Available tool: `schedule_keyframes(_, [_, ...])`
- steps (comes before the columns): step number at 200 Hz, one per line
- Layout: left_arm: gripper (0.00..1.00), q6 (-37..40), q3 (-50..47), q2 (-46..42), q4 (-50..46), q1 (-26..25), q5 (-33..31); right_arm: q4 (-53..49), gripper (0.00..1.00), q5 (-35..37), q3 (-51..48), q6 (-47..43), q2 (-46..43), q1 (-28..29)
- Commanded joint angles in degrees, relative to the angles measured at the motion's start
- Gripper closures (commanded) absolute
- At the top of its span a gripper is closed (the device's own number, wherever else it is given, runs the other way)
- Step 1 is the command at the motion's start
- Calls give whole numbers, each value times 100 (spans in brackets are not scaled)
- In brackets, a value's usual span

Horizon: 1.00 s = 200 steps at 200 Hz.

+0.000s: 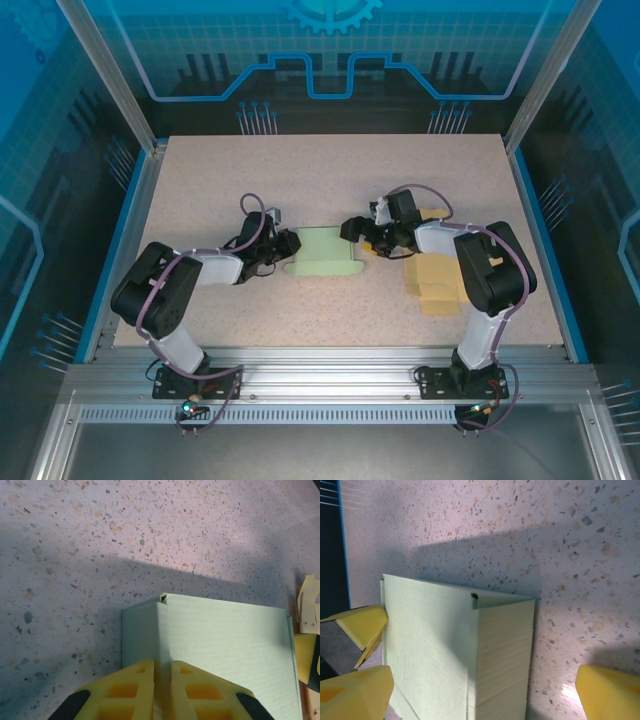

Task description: Fold the paper box

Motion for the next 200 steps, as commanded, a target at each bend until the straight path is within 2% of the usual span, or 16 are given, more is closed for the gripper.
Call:
schedule_keyframes(1, [87, -157, -242, 270, -400, 74, 8, 494, 7, -610, -230, 261, 63, 124])
schedule_keyframes(83, [89, -399, -321, 407, -54, 113, 180, 986, 15, -746, -429, 527, -81, 299])
schedule_keyframes(145, [86, -461, -379, 287, 130, 135, 344, 1104, 39, -792, -679, 629, -364, 295])
schedule_keyframes(168, [82, -453, -383, 149, 191, 139, 456, 1257, 52, -841, -736, 690, -491, 276])
schedule_keyframes(200, [74, -333, -382, -162, 226, 137, 542, 1451, 59, -969, -842, 930, -687, 224])
